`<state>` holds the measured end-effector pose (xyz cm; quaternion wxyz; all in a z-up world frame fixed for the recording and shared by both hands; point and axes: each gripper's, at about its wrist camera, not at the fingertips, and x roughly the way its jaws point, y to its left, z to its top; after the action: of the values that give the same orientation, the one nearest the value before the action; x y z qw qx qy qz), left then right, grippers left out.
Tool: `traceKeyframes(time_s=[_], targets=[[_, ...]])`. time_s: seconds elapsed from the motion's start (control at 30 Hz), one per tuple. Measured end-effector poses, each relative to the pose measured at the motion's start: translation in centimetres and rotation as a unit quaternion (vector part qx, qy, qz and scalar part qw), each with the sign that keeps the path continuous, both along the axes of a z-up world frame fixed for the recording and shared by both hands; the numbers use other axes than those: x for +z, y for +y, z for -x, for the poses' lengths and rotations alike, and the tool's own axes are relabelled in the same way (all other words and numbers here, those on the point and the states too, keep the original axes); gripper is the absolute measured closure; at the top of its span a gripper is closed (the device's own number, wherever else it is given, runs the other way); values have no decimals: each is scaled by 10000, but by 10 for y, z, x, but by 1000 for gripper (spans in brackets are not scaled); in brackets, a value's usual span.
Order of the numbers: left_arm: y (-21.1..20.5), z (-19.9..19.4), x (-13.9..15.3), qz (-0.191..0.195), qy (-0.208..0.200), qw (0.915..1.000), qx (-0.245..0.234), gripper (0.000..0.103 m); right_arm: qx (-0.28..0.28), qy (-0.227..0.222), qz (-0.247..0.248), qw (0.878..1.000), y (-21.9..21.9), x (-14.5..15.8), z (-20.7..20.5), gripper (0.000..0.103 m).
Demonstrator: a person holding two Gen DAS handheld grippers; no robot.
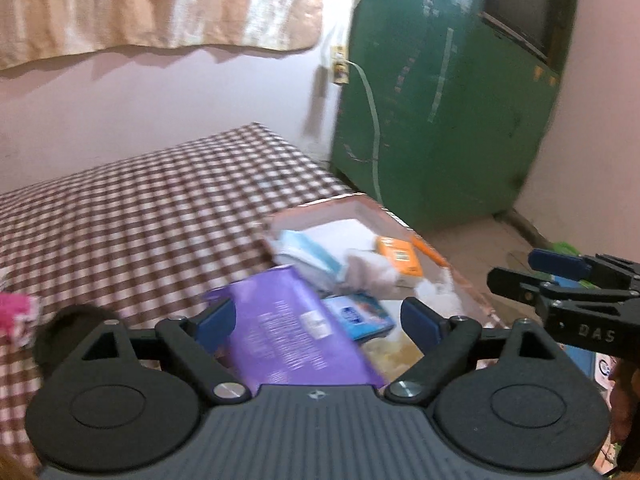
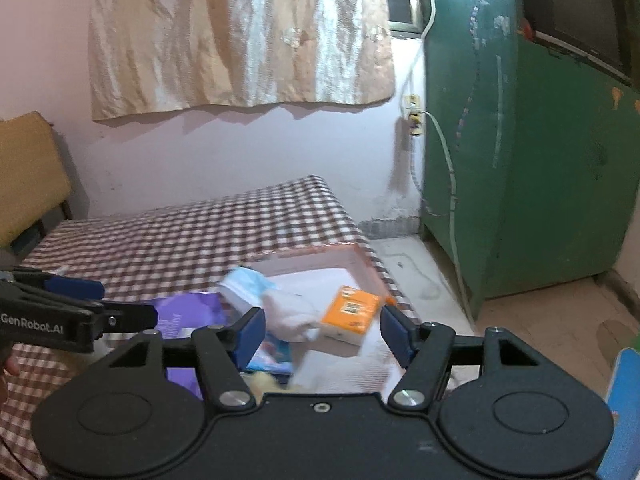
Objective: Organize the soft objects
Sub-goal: 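Grasp the olive-green cloth with the right gripper while the left moves back over the table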
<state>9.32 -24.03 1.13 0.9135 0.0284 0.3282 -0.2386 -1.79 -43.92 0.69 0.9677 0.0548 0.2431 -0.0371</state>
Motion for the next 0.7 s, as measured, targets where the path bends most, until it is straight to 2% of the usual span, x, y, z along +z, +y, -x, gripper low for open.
traceKeyframes(time_s=[0.4, 0.57, 0.7], targets=[[76, 19, 12, 88, 1, 9975, 703, 10, 741, 27, 37, 9972, 66, 5, -8, 26], [104, 25, 10, 69, 10, 9951, 990, 9, 1222, 116, -6, 9924, 92, -1, -4, 25], [129, 31, 2, 81, 93, 9917, 1282, 9, 1772, 383, -174, 9833, 117, -16, -2, 25]])
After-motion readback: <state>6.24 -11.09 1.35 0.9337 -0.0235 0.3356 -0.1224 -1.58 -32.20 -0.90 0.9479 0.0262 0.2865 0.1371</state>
